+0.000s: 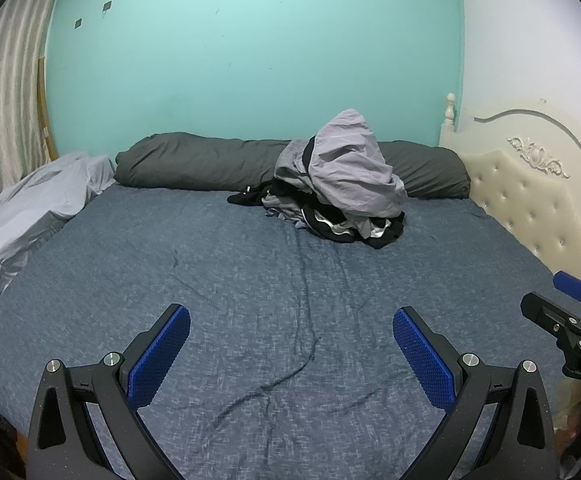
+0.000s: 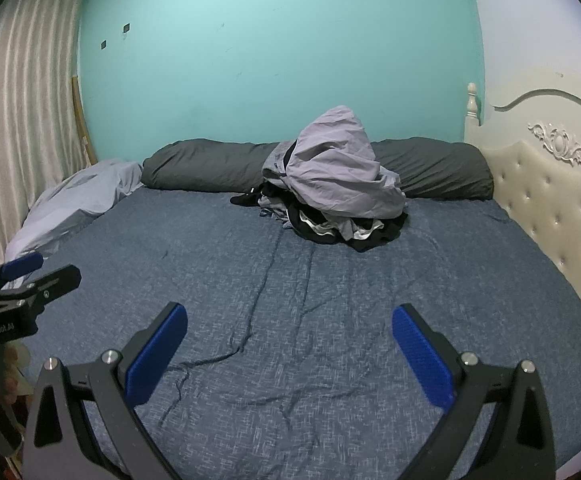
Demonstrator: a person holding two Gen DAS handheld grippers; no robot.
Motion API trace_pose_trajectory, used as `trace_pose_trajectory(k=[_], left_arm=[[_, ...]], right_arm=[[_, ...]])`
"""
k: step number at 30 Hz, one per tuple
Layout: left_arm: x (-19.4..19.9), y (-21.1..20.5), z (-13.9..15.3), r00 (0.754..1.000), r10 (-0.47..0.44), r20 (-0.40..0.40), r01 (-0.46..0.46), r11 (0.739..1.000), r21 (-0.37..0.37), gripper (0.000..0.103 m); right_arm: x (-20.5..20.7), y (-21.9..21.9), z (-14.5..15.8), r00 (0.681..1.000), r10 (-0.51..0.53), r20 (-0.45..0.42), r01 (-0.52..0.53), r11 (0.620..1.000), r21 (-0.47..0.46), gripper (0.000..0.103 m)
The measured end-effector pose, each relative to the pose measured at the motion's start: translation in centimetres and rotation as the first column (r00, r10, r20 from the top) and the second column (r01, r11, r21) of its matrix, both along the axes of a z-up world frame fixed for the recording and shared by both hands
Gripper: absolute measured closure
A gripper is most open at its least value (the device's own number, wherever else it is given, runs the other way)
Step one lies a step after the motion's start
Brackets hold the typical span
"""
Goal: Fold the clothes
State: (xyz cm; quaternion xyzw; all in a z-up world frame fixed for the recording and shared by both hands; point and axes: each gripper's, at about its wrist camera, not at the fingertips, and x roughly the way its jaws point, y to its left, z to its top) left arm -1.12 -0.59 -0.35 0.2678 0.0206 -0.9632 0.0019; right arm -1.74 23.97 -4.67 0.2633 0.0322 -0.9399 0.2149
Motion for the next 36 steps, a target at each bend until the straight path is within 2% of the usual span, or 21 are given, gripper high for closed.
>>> trace_pose_trajectory(k=[7, 11, 16, 23, 28, 36], left_arm=[[-1.9, -0.4, -0.2, 1.0, 0.012, -0.008, -0.013, 1.0, -0.021, 0.0], [-4.3, -1.0, -0.7, 1.0, 0.016, 0.001, -0.016, 1.0, -0.01, 0.0], [-8.1, -1.7, -1.8, 1.0, 0.011, 0.015, -0.011, 1.0, -0.018, 0.0], [-14.2, -3.2, -3.6, 0.999, 0.023, 0.035, -0.024, 1.0, 0.005, 0.0], [-18.8, -4.8, -5.1, 0.999, 0.026, 0.037, -0.028, 0.998, 0.052, 0.0], [-25.7, -5.7, -8.6, 0.998, 0.012, 0.057, -0.016, 0.998, 0.06, 0.0]], right_arm=[[-2.6, -0.4, -0.7, 0.999, 0.009, 0.04, -0.009, 1.0, -0.011, 0.0], [-4.5, -1.7, -0.9, 0.999, 0.027, 0.026, -0.028, 0.999, 0.027, 0.0], [-8.4, -2.9, -1.4, 0.997, 0.078, 0.027, -0.078, 0.997, 0.015, 0.0], [-16.0, -5.4, -2.7, 0.999, 0.037, 0.029, -0.04, 0.993, 0.107, 0.0], [-21.8, -6.9, -4.4, 0.998, 0.036, 0.051, -0.042, 0.992, 0.119, 0.0], [-31.1, -9.4, -7.3, 0.996, 0.027, 0.085, -0.038, 0.989, 0.141, 0.0]])
